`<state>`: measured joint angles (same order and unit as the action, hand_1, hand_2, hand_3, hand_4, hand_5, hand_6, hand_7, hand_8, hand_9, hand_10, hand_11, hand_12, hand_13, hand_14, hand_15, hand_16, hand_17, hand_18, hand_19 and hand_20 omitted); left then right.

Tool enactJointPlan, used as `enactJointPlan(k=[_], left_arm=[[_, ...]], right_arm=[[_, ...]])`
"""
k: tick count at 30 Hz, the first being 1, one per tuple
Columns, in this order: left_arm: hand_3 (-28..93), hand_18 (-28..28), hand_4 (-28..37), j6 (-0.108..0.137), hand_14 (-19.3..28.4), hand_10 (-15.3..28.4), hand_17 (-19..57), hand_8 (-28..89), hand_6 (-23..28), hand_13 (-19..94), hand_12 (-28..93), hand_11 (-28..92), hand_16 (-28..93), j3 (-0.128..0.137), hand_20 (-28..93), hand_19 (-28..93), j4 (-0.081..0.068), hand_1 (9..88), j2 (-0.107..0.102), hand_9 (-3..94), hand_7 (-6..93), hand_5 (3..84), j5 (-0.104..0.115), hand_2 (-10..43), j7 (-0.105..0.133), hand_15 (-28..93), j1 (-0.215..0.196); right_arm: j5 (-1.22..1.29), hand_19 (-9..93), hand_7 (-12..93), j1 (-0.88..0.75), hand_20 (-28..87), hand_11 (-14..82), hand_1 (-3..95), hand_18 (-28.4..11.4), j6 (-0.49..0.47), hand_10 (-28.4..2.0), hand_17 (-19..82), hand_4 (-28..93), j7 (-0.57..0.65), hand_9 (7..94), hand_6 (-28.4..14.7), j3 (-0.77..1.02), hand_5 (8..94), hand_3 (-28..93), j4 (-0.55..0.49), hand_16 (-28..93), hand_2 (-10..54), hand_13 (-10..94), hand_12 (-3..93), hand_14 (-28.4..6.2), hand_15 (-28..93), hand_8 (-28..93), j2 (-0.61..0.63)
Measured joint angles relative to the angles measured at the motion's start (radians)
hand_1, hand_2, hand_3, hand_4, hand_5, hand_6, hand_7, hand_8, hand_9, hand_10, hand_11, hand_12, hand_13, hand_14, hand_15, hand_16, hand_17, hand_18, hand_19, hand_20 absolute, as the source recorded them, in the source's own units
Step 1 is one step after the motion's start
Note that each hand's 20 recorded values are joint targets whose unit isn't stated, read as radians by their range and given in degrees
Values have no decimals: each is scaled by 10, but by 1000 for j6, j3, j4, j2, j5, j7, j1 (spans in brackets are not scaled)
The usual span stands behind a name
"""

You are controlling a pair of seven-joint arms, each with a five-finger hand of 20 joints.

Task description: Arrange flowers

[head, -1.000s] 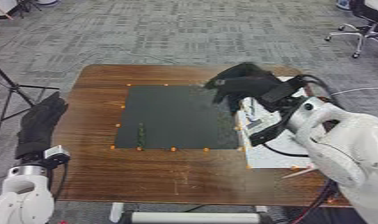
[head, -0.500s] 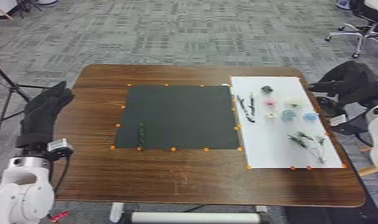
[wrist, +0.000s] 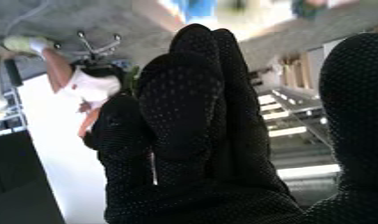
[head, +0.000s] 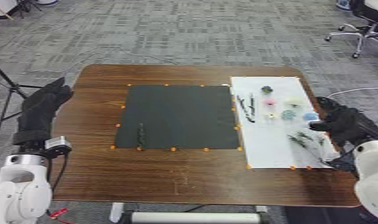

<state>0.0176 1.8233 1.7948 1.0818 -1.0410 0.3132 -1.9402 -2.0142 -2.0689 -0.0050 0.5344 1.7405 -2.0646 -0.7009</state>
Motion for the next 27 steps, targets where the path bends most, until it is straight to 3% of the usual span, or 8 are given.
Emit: enactJointPlan(k=[4,12,16,20,27], left_arm=[[730,117,-266,-4,157,126,24,-72,19,364,117,159,21,8,154,53,4,235,1,417,105,414,1,-50,-2,143,-6],[733,117,-270,-7,157,126,23,-71,19,364,117,158,20,14,154,53,5,232,0,419,105,414,8,-49,-4,142,-9],[733,117,-271,-8,157,127,23,-71,19,365,118,158,21,14,154,53,4,232,0,419,105,414,13,-47,-4,143,-8],[734,117,-272,-9,157,127,23,-71,19,366,117,158,21,12,154,53,4,231,-2,420,105,415,14,-47,-5,143,-7],[734,117,-272,-13,157,127,23,-71,20,366,118,158,20,12,154,54,3,231,-8,421,104,414,15,-46,-5,143,-5]], right_arm=[[9,885,187,-32,458,302,289,-184,-4,-157,516,-114,-8,756,-60,0,668,558,0,345,-95,877,303,-53,473,-24,-14],[-16,898,206,-42,433,325,404,-163,16,-128,557,-135,-11,807,-43,-90,698,596,10,341,-95,912,299,-40,464,-26,-17],[-68,917,186,-25,398,342,530,-149,79,-119,583,-120,4,838,-28,-150,721,509,24,350,-95,933,303,-28,463,231,-11],[-72,928,194,-19,389,332,586,-142,100,-108,608,-118,13,866,-16,-159,745,524,29,324,-95,937,354,-19,504,259,-10],[-18,932,209,-19,398,341,604,-134,108,-101,626,-125,7,878,-12,-141,754,539,26,300,-95,937,359,-10,539,263,3]])
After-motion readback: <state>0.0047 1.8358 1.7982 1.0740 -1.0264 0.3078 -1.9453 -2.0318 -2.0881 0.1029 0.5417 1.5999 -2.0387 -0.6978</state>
